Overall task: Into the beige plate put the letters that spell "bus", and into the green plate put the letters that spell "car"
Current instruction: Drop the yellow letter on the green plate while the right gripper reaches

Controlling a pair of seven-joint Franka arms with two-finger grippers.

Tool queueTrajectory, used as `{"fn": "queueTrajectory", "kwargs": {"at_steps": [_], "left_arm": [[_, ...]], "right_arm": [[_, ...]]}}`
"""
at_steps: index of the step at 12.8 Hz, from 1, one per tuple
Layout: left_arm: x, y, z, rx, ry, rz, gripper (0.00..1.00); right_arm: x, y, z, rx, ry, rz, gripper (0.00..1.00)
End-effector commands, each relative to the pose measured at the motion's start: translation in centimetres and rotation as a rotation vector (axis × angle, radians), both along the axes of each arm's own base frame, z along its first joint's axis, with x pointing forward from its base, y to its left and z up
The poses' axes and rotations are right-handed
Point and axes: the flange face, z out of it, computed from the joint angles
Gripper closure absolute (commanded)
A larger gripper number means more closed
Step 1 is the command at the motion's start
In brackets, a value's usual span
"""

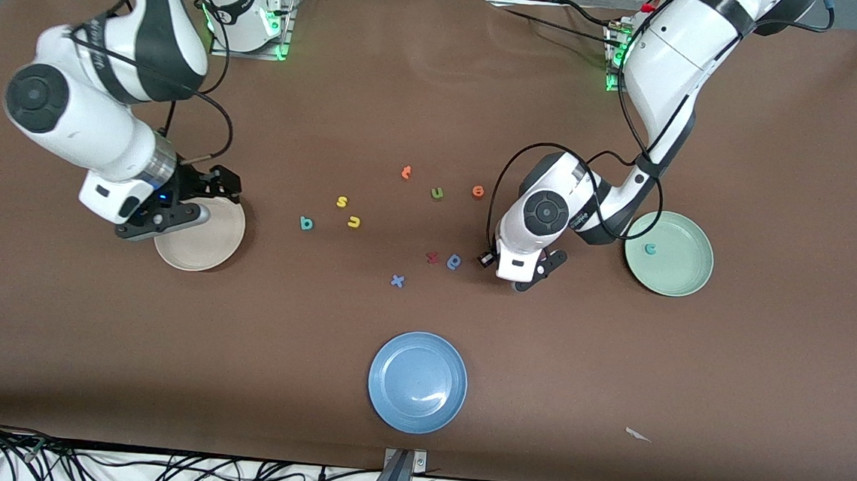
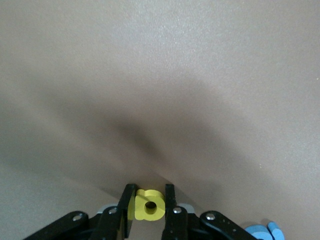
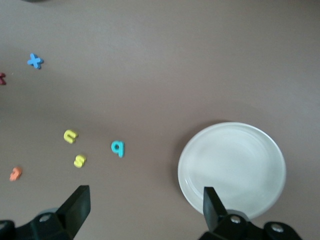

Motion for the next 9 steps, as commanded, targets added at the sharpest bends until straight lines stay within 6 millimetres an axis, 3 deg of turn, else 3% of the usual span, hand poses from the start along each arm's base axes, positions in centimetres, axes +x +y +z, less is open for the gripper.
{"fn": "queueTrajectory", "kwargs": {"at_steps": [1, 3, 5, 7, 9], "left_arm": [[1.3, 1.0, 1.4, 0.012, -0.038, 0.005, 0.87], [2.9, 2.2, 4.3, -0.002, -0.081, 0.004, 0.88], [4.4, 4.4, 8.7, -0.005, -0.128, 0.020, 0.88], [5.2, 7.8, 12.2, 0.016, -0.100, -0.037, 0.88], [5.9, 12.3, 14.3, 0.042, -0.051, -0.089, 0.87]], "right_arm": [[-1.7, 3.3, -4.3, 0.032, -0.040, -0.036, 0.00], [-1.3, 4.2, -7.0, 0.033, -0.034, -0.035, 0.00], [-1.9, 6.7, -8.6, 0.032, -0.030, -0.038, 0.00], [-2.2, 7.6, -10.7, 0.013, -0.043, -0.031, 0.00], [-3.2, 7.9, -12.5, 0.015, -0.055, -0.021, 0.00]]}}
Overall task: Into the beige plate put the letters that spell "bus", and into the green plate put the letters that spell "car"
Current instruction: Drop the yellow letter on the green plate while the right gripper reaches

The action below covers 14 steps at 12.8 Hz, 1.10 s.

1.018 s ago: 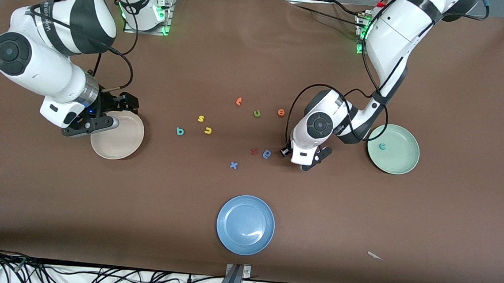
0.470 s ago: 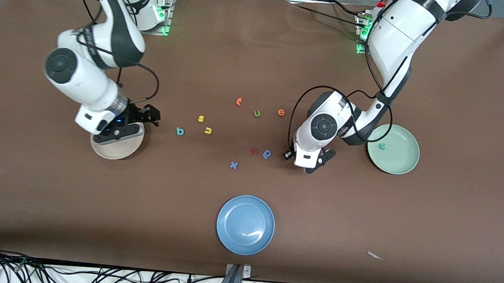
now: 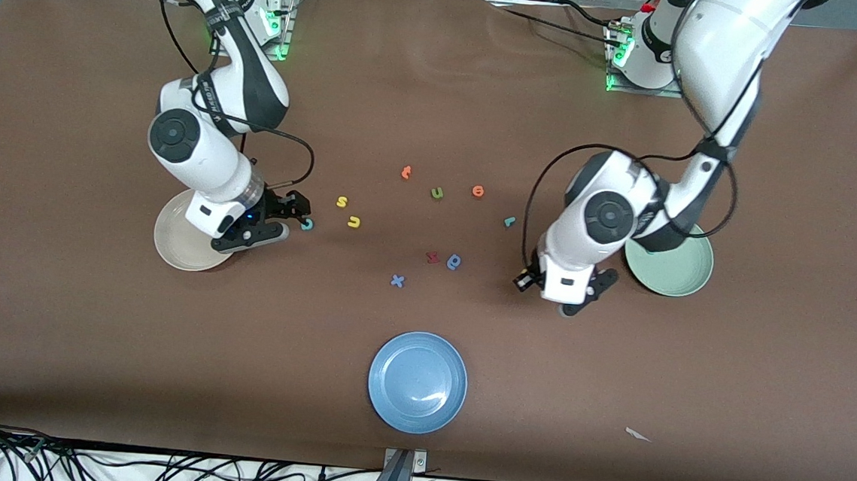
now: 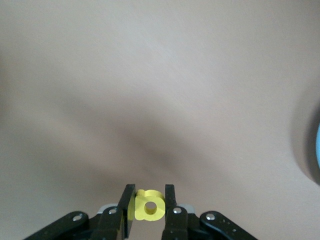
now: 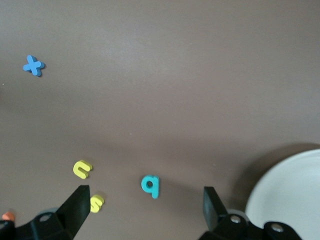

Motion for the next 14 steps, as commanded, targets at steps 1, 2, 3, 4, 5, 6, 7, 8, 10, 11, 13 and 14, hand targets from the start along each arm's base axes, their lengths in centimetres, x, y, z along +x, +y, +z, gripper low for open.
{"fn": "queueTrajectory", "kwargs": {"at_steps": [1, 2, 3, 4, 5, 6, 7, 8, 10, 11, 13, 14], "left_arm": [[0.2, 6.1, 2.8, 0.036, 0.055, -0.093, 0.87], [0.4, 9.0, 3.2, 0.042, 0.089, -0.142, 0.87], [0.4, 11.8, 2.7, 0.041, 0.138, -0.190, 0.87], [0.5, 14.7, 2.2, 0.031, 0.169, -0.238, 0.87], [0.7, 17.7, 1.9, 0.014, 0.181, -0.283, 0.87], [0.5, 20.7, 1.3, -0.004, 0.207, -0.329, 0.87], [0.3, 23.6, 0.7, -0.028, 0.223, -0.379, 0.87], [-0.3, 25.4, -0.4, -0.046, 0.240, -0.423, 0.88], [-1.1, 27.4, -3.0, -0.067, 0.277, -0.457, 0.87], [-1.6, 28.1, -4.5, -0.078, 0.295, -0.460, 0.88], [-2.6, 29.4, -7.1, -0.070, 0.340, -0.493, 0.88], [-2.9, 30.2, -7.8, -0.063, 0.347, -0.492, 0.88]], "right_arm": [[-1.4, 0.0, -2.3, -0.007, -0.033, 0.000, 0.00], [-1.9, -0.1, -3.4, -0.009, -0.045, 0.007, 0.00], [-2.0, -0.2, -4.4, -0.015, -0.048, 0.017, 0.00], [-2.1, 0.0, -5.0, -0.015, -0.049, 0.022, 0.01], [-2.3, -0.1, -5.9, -0.019, -0.047, 0.029, 0.01], [-2.7, 0.3, -6.2, -0.032, -0.052, 0.056, 0.01], [-2.9, 0.5, -6.5, -0.040, -0.051, 0.071, 0.01], [-3.1, 0.5, -6.9, -0.043, -0.051, 0.076, 0.01], [-3.2, 0.5, -8.2, -0.041, -0.045, 0.078, 0.01], [-3.3, 0.6, -8.8, -0.038, -0.047, 0.080, 0.01], [-4.0, 0.5, -9.9, -0.030, -0.056, 0.080, 0.01], [-4.4, 0.4, -10.6, -0.027, -0.056, 0.080, 0.02]]}}
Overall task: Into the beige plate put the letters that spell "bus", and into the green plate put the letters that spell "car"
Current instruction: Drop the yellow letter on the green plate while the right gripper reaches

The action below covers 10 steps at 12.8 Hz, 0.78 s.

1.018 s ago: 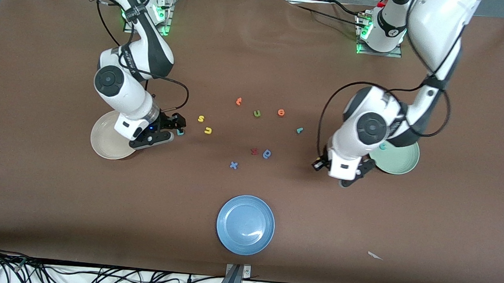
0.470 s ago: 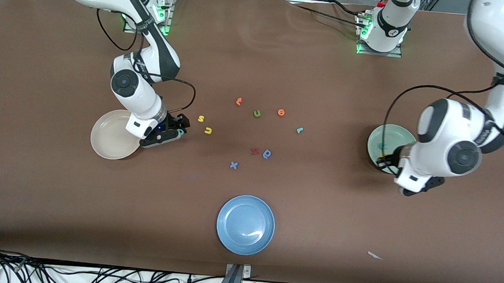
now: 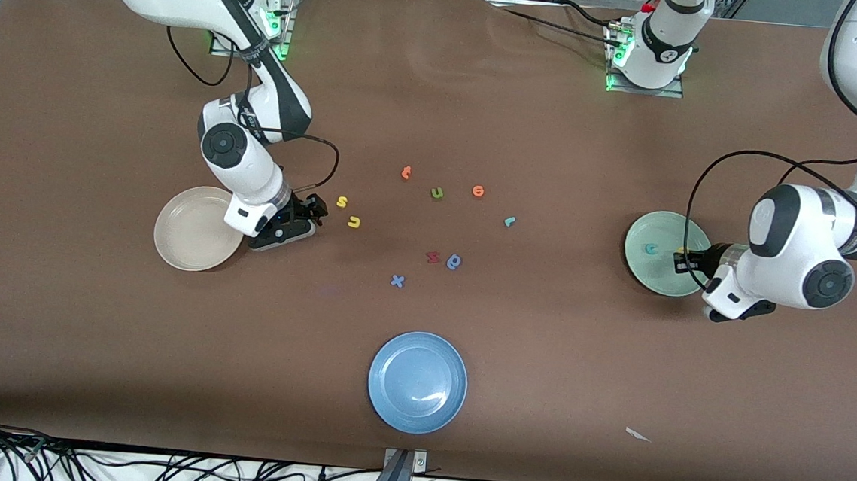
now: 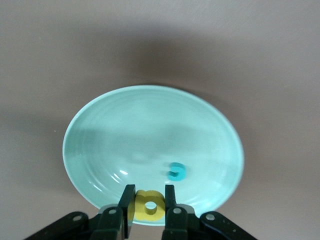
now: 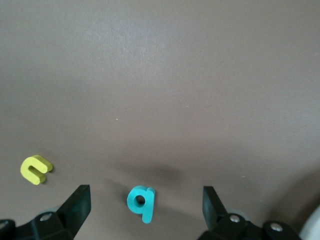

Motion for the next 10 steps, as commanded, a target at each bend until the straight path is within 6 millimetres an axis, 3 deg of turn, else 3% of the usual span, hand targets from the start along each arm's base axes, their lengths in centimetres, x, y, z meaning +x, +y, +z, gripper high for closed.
{"fn": "queueTrajectory", "kwargs": {"at_steps": [1, 3, 4, 5, 6, 7, 10], "left_arm": [[-0.9, 1.0, -2.2, 0.005, 0.005, -0.042, 0.87], [-1.4, 0.9, -3.5, 0.000, 0.006, -0.043, 0.84], [-1.5, 1.0, -3.7, 0.003, 0.007, -0.046, 0.74], [-1.5, 1.4, -3.6, 0.002, 0.006, -0.037, 0.50], [-1.4, 1.3, -3.2, -0.001, 0.000, -0.028, 0.14], [-1.0, 1.3, -2.2, 0.005, -0.009, -0.019, 0.00], [0.0, -1.4, 1.7, -0.001, -0.070, -0.053, 0.00]], "right_arm": [[-1.1, 0.2, -1.5, 0.007, -0.021, -0.001, 0.04], [-1.4, 0.1, -1.9, 0.008, -0.020, -0.001, 0.05], [-1.5, 0.1, -1.9, 0.009, -0.020, -0.001, 0.05], [-1.6, 0.2, -2.1, 0.008, -0.017, 0.001, 0.05], [-1.7, 0.2, -2.1, 0.008, -0.017, 0.003, 0.06], [-2.0, 0.2, -2.3, 0.006, -0.011, 0.003, 0.08], [-2.9, 0.3, -3.0, 0.000, 0.003, 0.012, 0.13]]}}
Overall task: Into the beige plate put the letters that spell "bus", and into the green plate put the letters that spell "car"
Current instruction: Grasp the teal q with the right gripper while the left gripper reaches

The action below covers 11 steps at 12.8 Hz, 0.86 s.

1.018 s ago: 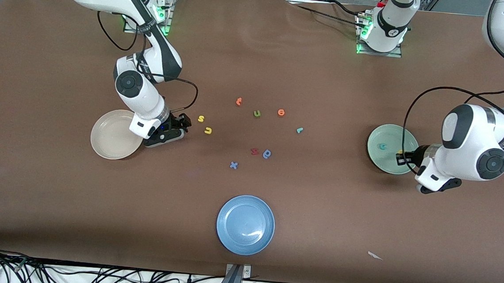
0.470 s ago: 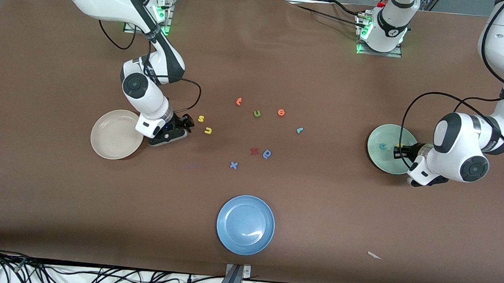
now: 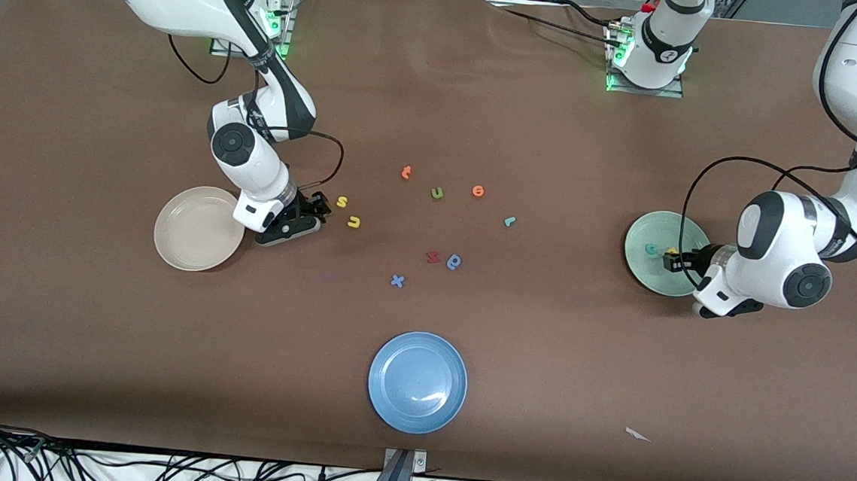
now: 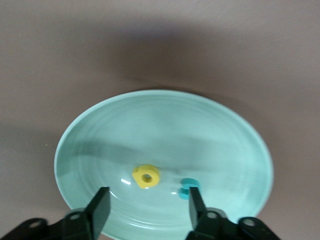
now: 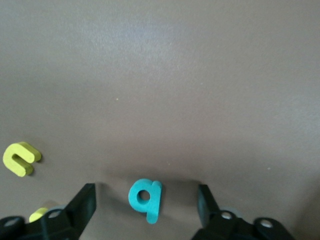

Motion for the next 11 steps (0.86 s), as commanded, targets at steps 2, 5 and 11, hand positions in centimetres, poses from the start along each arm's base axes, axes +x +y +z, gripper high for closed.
{"fn": "queueTrajectory", "kwargs": {"at_steps": [2, 5, 11], "left_arm": [[1.0, -4.7, 5.4, -0.010, -0.074, 0.037, 0.00], [1.3, -11.1, 7.2, -0.012, -0.105, 0.144, 0.00], [-1.5, -24.2, 5.1, -0.016, -0.194, 0.284, 0.01]], "right_arm": [[-1.7, 0.0, -0.8, -0.006, 0.001, 0.002, 0.15], [-2.1, -0.2, -0.6, -0.011, 0.004, 0.005, 0.19], [-1.7, 0.0, 1.1, -0.010, -0.019, 0.019, 0.23]]}}
